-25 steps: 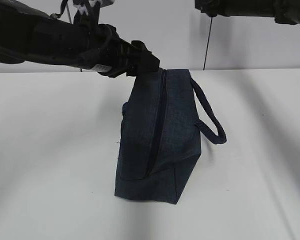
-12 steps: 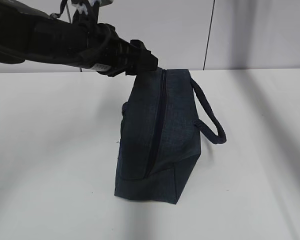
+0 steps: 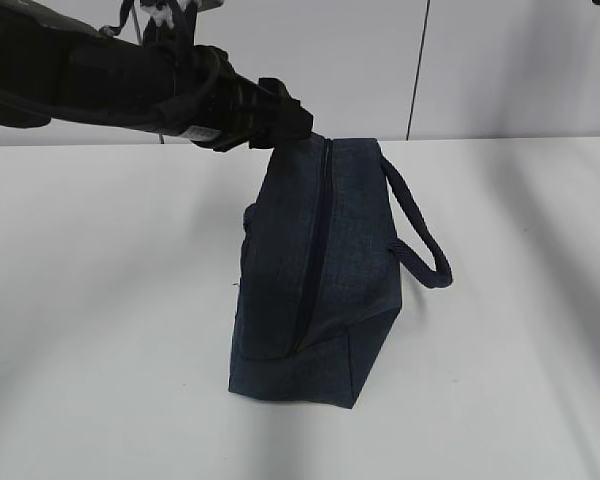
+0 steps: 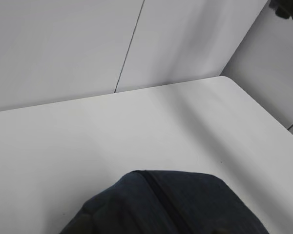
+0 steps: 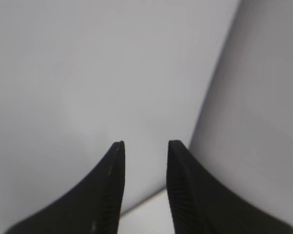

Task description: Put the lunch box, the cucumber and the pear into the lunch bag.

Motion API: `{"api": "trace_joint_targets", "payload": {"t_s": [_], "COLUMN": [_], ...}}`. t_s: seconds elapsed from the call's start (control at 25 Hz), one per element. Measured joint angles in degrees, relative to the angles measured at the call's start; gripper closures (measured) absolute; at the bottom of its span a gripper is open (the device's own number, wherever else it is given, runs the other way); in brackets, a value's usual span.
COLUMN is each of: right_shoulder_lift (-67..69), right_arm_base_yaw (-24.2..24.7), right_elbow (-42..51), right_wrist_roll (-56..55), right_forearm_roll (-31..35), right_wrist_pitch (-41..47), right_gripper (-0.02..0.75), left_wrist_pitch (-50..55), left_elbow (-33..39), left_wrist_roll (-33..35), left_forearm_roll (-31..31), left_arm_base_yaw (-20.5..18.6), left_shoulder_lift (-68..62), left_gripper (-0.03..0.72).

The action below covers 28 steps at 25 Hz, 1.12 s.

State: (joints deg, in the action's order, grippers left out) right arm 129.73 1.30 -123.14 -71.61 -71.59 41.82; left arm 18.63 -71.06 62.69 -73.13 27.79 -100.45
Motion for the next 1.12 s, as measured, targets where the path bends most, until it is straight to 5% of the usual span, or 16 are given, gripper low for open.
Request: {"api": "trace_joint_targets", "payload": {"t_s": [0.32,0.68,0.92,1.12], "right_shoulder_lift": [0.0,-2.7,-5.9,-12.3], "right_arm_base_yaw": [-2.8,-12.7,-19.6,-23.4], "right_elbow": [0.0,0.1,0.1,0.2], "right_wrist_roll": [25.6,58.3,67.5,68.2], "right_forearm_roll": [36.9,62.0,64.9,61.1], "right_wrist_pitch": [0.8,6.3,14.3,19.4], "right_gripper": [0.498,0.503,0.503,0.492], "left_wrist_pitch": [-0.1,-0.5,0.3,3.3], "left_elbow": [0.0,0.0,0.0,0.2], "left_wrist_roll": [0.0,0.0,0.0,0.0], "left_forearm_roll": [0.0,1.5,3.4,7.1], "left_arm_base_yaw": [0.0,0.0,0.0,-0.1], "left_shoulder_lift": [0.0,0.0,0.0,0.0], "left_gripper": [0.265,0.265,0.265,0.264]}}
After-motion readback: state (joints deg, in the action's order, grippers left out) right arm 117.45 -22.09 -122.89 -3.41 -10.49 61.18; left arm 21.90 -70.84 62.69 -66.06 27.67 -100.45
